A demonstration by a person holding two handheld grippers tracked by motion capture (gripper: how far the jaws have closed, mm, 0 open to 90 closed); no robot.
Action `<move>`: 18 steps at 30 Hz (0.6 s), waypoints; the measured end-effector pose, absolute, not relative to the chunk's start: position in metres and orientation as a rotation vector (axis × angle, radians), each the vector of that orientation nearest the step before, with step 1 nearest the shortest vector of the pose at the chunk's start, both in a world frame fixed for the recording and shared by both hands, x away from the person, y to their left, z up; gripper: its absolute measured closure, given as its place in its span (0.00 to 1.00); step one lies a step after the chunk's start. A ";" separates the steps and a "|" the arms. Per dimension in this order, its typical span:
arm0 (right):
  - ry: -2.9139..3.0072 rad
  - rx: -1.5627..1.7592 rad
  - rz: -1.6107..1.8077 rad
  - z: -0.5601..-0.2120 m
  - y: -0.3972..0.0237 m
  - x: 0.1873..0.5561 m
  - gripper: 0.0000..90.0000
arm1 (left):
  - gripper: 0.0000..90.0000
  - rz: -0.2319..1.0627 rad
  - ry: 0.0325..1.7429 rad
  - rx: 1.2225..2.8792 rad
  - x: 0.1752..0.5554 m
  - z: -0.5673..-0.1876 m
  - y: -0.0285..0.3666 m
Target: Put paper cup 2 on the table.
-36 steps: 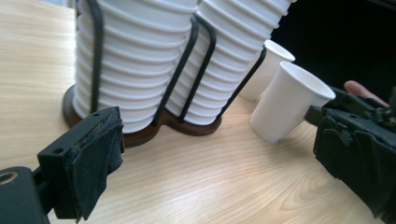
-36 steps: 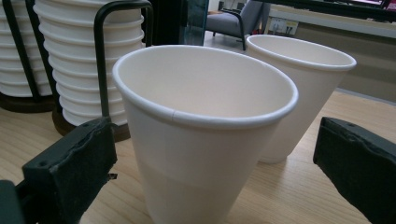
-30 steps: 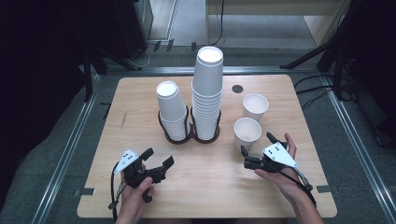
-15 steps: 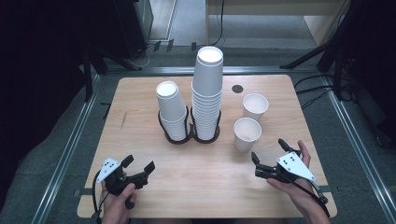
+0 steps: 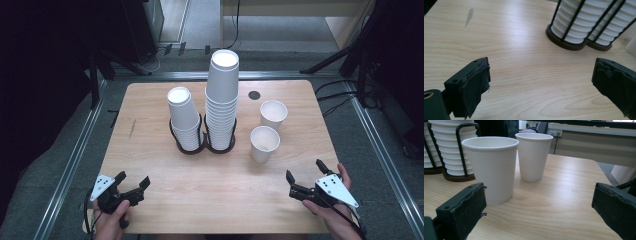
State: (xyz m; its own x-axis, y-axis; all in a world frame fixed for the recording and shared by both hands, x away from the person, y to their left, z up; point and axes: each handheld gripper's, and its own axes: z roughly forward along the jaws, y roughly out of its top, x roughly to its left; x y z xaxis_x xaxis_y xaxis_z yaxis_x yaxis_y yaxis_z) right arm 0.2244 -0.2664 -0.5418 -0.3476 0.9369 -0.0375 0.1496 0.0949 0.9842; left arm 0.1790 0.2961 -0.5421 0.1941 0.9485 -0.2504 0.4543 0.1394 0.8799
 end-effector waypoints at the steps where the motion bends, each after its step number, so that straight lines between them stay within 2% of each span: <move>1: 1.621 1.097 1.325 -0.542 -0.270 0.223 0.00 | 0.02 0.632 1.426 1.476 0.179 -0.544 0.300; 18: 1.541 1.227 1.223 -0.555 -0.327 0.193 0.00 | 0.02 0.696 1.497 1.434 0.175 -0.548 0.330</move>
State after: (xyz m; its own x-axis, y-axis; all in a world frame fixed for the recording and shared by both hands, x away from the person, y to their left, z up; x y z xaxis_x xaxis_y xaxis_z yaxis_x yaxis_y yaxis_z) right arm 0.1935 -0.3265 -0.5545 -0.2099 0.9775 -0.0180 0.2044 0.0619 0.9769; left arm 0.1753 0.3303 -0.5483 0.1008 0.9682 -0.2291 0.4483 0.1613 0.8792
